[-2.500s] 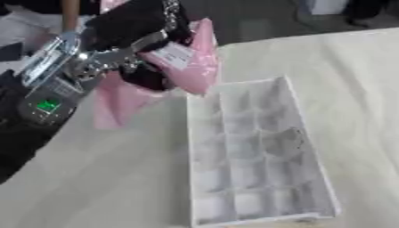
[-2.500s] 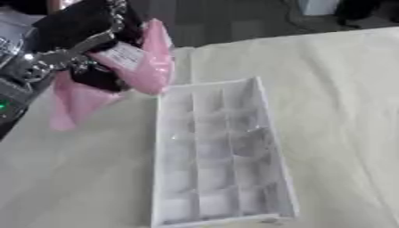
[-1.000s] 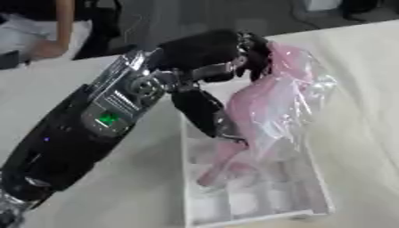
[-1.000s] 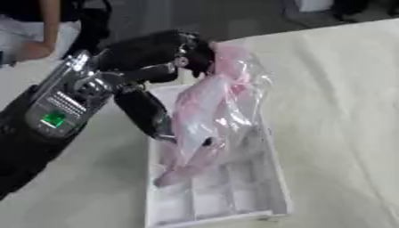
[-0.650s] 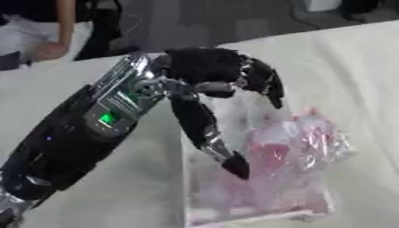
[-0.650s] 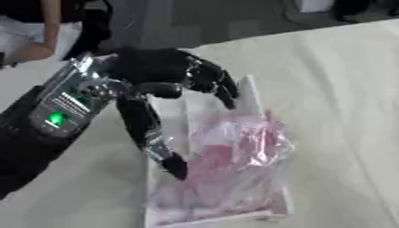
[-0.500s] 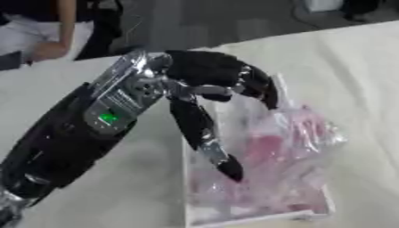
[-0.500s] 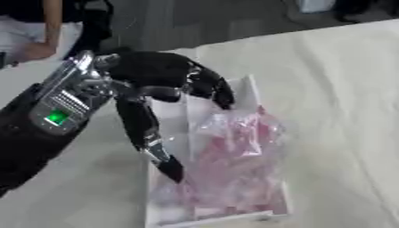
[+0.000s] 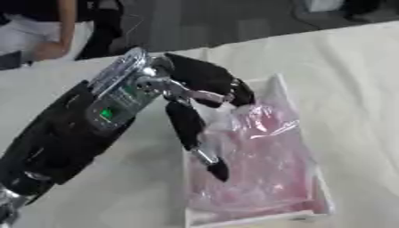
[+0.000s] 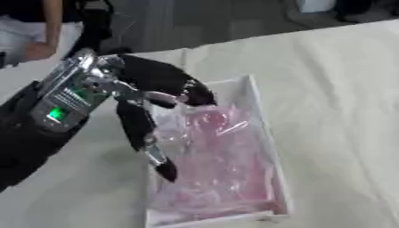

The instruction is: Pick up objects on the table and place them in the box.

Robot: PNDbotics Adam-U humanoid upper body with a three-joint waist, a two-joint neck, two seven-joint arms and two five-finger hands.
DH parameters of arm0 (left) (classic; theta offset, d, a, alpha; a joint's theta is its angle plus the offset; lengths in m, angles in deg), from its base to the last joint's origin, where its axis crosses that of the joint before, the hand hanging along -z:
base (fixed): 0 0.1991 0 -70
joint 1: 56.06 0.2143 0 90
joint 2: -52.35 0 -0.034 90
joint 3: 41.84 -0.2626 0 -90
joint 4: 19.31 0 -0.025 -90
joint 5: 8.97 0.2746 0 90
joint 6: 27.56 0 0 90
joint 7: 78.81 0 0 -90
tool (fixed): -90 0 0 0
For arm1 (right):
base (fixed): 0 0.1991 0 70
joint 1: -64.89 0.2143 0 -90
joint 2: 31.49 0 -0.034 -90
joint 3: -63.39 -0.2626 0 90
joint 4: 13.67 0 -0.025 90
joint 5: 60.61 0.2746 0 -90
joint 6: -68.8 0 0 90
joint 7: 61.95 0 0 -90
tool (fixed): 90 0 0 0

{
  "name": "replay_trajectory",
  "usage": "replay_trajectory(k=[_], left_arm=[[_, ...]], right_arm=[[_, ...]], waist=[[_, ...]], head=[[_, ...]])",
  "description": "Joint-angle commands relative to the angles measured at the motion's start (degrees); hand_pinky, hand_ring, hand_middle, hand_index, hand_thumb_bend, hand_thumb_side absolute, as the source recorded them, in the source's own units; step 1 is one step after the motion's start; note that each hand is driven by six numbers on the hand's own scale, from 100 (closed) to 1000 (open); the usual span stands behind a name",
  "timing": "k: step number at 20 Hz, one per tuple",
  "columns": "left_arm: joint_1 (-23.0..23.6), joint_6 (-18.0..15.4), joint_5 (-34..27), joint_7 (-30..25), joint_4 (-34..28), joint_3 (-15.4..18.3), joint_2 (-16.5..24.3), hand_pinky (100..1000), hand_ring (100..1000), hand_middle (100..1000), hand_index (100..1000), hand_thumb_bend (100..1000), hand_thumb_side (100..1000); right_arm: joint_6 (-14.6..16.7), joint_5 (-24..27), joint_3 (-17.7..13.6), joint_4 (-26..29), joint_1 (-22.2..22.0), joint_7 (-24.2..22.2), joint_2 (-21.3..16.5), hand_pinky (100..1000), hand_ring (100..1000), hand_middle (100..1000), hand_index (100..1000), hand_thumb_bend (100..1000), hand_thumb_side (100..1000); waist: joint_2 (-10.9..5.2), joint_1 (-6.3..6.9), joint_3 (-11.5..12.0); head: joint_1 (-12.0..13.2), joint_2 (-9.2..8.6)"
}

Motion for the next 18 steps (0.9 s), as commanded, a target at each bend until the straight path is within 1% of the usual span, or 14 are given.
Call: replay_trajectory(k=[1,4,5,7,10,12,15,17,18], left_arm=[[-0.23,0.61,2.57,0.82,-1.88,2.29,1.51,612,763,775,852,506,971],[0.01,1.41,6.08,2.74,-3.70,3.23,2.30,621,769,775,860,497,969],[-0.03,1.35,7.21,3.24,-4.15,3.45,2.65,634,781,777,866,508,967],[0.10,0.30,9.11,4.44,-4.52,3.69,3.51,640,785,779,868,522,966],[1.42,-1.60,9.54,6.46,-4.62,4.86,5.82,650,793,782,870,534,960],[3.07,-2.65,9.40,7.88,-4.63,6.75,7.94,657,800,785,869,548,955],[6.44,-3.53,8.64,9.01,-4.64,10.33,10.76,662,804,788,866,615,929],[8.49,-3.41,7.42,9.22,-4.64,12.81,11.78,661,799,787,863,611,928],[9.50,-3.23,6.87,10.11,-4.64,14.55,12.20,653,787,781,858,599,924]], right_arm=[[-0.07,0.06,-0.29,0.74,0.55,-0.04,-1.00,641,749,764,757,100,925],[-0.06,0.05,-0.25,0.74,0.55,-0.04,-1.04,641,749,764,757,100,926],[-0.05,0.05,-0.23,0.74,0.55,-0.05,-1.04,641,749,764,757,100,927],[0.00,0.03,-0.22,0.74,0.55,-0.06,-1.08,641,749,764,757,100,928],[-0.01,-0.09,-0.33,0.74,0.35,0.02,-1.24,641,748,764,757,100,929],[-0.01,-0.18,-0.46,0.74,0.17,0.17,-1.36,640,748,764,757,100,930],[-0.05,-0.28,-0.60,0.74,-0.17,0.39,-1.49,641,749,764,757,100,929],[-0.11,-0.36,-0.68,0.74,-0.34,0.48,-1.56,641,749,764,758,100,930],[-0.11,-0.42,-0.72,0.74,-0.39,0.52,-1.62,641,749,764,758,100,931]], waist=[[-0.83,-0.56,0.14],[-0.87,-0.66,0.31],[-0.90,-0.70,0.35],[-0.90,-0.81,0.40],[-0.92,-0.96,0.62],[-0.98,-1.00,0.90],[-1.14,-1.02,1.63],[-1.23,-1.09,2.16],[-1.28,-1.19,2.43]], head=[[-0.38,-0.16],[-0.43,-0.16],[-0.45,-0.16],[-0.60,-0.16],[-1.10,-0.16],[-1.45,-0.16],[-1.96,-0.16],[-2.18,-0.16],[-2.29,-0.16]])
